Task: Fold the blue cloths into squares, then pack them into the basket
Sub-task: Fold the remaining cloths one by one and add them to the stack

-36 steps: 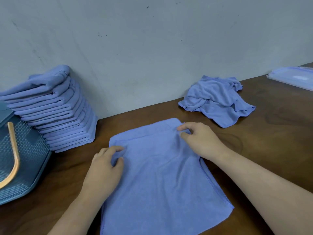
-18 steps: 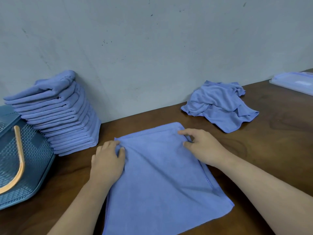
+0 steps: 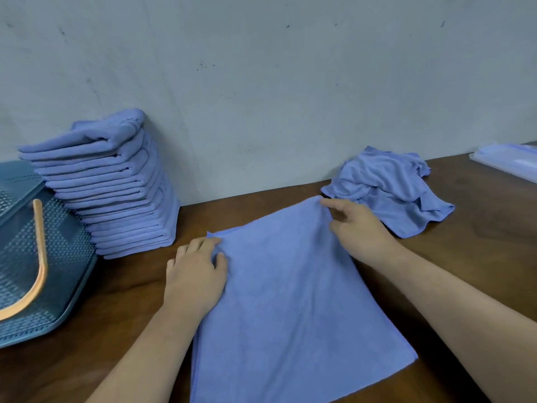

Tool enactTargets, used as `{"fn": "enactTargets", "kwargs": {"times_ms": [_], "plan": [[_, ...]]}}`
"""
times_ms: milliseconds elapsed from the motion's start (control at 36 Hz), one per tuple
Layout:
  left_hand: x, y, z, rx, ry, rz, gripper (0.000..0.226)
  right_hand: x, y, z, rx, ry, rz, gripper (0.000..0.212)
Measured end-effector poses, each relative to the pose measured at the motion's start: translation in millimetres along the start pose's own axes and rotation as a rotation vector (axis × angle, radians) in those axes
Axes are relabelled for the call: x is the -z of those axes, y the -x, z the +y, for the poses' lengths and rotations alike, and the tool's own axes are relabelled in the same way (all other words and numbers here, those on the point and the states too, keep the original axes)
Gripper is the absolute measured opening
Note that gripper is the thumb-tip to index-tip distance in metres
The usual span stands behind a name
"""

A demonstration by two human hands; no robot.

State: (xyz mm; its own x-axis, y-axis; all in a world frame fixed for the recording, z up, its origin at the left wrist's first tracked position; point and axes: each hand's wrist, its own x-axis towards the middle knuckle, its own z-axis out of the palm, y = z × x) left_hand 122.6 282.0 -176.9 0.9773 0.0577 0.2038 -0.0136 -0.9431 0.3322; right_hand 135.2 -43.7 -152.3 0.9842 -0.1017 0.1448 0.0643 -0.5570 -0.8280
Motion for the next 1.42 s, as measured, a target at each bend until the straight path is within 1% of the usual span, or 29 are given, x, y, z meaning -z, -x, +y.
{"fn": "enactTargets", "kwargs": {"times_ms": [83,139,222,389,472,556,611,694,861,1000,1111,1250,1361,1417], "plan": [[-1,-1,-1,0.004,0.007,-0.007,0.044,-10,2,13,-0.01,0.139,-0.06,0.043],[-1,-2,0,0.011,0.01,-0.014,0.046,-12,5,16,0.015,0.244,-0.029,0.037],[0,-3,1,0.017,0.001,-0.023,0.051,-12,4,15,0.015,0.279,-0.007,0.035],[0,-5,-1,0.022,-0.009,-0.065,0.056,-13,0,14,0.029,0.301,-0.04,0.038],[0,-4,-1,0.012,-0.01,-0.071,0.055,-10,-12,7,0.033,0.278,-0.082,0.032],[1,-5,-2,0.019,-0.012,-0.066,0.055,-15,-28,3,0.083,0.369,-0.102,0.02],[2,-5,-1,0.016,-0.012,-0.074,0.055,-19,-30,8,0.093,0.406,-0.064,0.022],[3,-4,0,0.003,0.003,-0.091,0.054,-23,-26,20,0.101,0.447,0.032,0.031],[15,-10,-1,0.051,0.091,-0.056,0.054,-31,-25,21,0.154,0.559,0.028,0.037],[4,-11,1,0.022,-0.006,-0.121,0.062,-32,-28,24,0.164,0.606,0.044,0.039],[-2,-15,-5,0.015,-0.039,-0.169,0.063,-35,-28,28,0.173,0.624,0.043,0.04],[-2,-16,-7,0.009,-0.057,-0.179,0.062,-34,-31,25,0.189,0.556,0.11,0.048],[-1,-15,-6,0.01,-0.044,-0.18,0.062,-39,-28,26,0.221,0.754,0.084,0.047],[4,-15,-5,0.018,0.026,-0.162,0.062,-41,-26,27,0.218,0.796,0.098,0.046]]}}
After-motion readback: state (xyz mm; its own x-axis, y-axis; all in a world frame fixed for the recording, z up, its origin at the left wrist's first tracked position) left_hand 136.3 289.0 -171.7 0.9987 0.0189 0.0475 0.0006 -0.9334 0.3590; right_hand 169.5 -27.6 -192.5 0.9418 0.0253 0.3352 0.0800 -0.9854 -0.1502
